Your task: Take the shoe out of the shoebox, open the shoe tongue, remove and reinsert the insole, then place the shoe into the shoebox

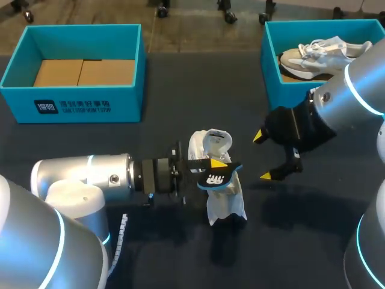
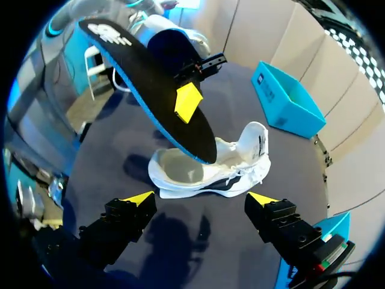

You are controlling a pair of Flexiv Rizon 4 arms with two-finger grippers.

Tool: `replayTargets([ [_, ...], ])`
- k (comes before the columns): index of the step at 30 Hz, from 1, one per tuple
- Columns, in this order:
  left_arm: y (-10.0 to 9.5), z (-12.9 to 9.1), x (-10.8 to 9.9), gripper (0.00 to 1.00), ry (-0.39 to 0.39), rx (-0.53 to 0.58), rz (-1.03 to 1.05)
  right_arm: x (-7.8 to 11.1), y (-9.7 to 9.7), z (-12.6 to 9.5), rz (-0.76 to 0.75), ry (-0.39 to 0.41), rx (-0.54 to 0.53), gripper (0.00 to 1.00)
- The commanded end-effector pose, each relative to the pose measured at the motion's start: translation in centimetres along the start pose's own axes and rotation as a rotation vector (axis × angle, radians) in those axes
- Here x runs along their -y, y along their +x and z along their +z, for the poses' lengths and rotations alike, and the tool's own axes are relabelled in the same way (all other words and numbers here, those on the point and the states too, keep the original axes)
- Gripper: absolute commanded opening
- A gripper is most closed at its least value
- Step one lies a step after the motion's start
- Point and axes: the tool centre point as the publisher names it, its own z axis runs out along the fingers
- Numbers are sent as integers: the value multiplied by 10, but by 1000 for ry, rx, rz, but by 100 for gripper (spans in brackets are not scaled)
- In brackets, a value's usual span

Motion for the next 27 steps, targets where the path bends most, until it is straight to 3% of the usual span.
replayTargets([
  [1, -1, 6, -2, 0, -6, 0, 0, 1, -6, 11, -13, 37, -11, 100],
  [9, 7, 9, -4, 0, -15, -11, -11, 15, -1, 13, 35, 39, -7, 100],
  [27, 30, 9, -20, 0, -10, -33, -59, 15, -1, 13, 37, 39, -9, 100],
])
